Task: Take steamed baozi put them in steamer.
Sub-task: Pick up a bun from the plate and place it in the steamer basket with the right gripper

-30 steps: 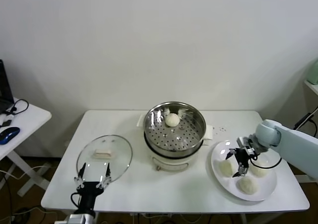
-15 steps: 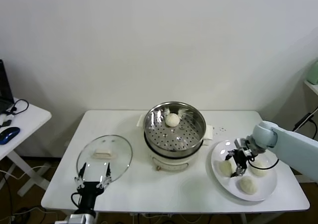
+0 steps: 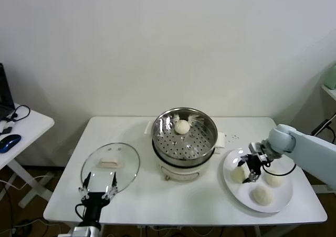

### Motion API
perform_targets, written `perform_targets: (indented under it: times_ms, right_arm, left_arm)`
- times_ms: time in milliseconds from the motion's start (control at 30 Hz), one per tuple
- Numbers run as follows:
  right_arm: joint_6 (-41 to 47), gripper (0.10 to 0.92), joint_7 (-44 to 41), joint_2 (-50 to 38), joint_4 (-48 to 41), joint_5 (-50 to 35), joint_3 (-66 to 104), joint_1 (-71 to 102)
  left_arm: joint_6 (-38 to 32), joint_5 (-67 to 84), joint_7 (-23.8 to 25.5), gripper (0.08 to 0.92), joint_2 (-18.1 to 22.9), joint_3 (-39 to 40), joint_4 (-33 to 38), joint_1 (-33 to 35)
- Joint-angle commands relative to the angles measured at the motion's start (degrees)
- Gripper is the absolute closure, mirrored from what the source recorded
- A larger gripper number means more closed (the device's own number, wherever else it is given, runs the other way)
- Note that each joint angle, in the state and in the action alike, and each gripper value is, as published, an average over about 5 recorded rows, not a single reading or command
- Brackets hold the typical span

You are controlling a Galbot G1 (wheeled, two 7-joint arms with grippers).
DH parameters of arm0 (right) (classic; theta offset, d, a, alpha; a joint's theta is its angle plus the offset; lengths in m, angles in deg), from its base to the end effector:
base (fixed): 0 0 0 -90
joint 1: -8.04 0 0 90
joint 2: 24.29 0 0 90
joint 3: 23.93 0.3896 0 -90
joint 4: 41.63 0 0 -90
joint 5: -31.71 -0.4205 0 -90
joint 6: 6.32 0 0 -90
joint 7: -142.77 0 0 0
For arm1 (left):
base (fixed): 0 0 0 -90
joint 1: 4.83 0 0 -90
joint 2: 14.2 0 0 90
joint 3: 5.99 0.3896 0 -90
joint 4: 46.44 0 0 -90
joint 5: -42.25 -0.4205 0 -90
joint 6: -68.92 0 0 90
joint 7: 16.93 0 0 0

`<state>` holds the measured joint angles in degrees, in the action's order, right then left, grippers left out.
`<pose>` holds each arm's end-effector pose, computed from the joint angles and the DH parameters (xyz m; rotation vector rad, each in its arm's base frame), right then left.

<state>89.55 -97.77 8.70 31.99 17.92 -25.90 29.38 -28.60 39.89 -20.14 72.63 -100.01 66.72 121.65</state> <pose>0.5677 -0.2067 -0.2367 1.4358 -1.4269 1.1651 0.1779 0.0395 -0.4081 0.1162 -3.0367 -0.1952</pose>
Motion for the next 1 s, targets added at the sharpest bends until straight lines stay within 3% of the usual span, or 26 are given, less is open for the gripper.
perform_targets:
  times_ms: [33,233,467,633,1000]
  right_arm:
    - [0.9,0.336,-0.8,-2.1,4.3,-10.7,-10.6,-17.3]
    - [2.6,0.333,-1.4,0.6,6.1,-27.1,-25.6,-39.2]
    - [4.7,0.338,-0.2,10.4,4.7,-42.5,-34.1,-50.8]
    - [6.5,0.338,2.4,17.4,3.0,-45.4,-32.4,-47.9]
    - [9.1,0.338,8.2,29.3,-2.7,-43.0,-26.2,-32.6]
  left_arm:
    - [0.1,-0.1,0.1,0.177,-0.1,0.0,0.2,0.0]
    - [0.3,-0.3,0.1,0.177,-0.1,0.3,0.6,-0.2]
    - [0.6,-0.5,0.0,0.177,0.0,1.1,1.2,-0.6]
    - [0.9,-1.5,-0.3,0.177,0.8,2.4,2.2,-1.1]
    - [-0.1,-1.6,-0.3,0.177,-0.5,1.4,4.2,1.2]
